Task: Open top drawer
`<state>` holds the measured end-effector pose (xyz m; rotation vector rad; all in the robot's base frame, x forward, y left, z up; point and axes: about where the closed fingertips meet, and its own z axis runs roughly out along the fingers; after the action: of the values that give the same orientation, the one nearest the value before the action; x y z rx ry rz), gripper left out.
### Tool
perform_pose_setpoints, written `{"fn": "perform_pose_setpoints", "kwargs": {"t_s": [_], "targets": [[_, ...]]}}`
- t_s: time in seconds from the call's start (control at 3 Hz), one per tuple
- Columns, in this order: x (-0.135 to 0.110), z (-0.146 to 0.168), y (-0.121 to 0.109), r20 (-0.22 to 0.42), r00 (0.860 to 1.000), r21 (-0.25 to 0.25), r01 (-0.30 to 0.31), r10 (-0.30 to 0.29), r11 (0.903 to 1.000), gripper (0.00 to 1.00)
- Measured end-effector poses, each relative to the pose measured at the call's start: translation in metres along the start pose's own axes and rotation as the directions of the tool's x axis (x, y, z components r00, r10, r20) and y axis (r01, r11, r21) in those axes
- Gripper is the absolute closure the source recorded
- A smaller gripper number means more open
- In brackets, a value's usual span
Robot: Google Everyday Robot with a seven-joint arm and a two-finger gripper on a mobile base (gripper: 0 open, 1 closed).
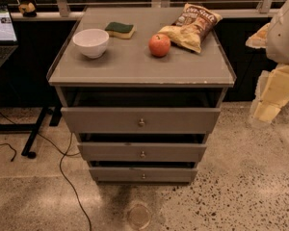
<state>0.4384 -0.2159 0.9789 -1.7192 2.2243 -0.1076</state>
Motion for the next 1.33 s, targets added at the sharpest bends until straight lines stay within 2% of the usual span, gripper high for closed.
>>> {"fn": "perform_pose_setpoints", "kwargs": {"t_s": [0.67,1.0,1.33], "targets": [[-0.002,0.003,0.001,0.013,1.000,0.017,-0.014,0.013,0.9998,0.00],[0.000,0.022,0.013,0.074,0.992,0.033,-0.106,0.103,0.9938,0.00],[0.007,0.059,0.023,0.151,0.963,0.035,-0.230,0.222,0.9727,0.00]]}}
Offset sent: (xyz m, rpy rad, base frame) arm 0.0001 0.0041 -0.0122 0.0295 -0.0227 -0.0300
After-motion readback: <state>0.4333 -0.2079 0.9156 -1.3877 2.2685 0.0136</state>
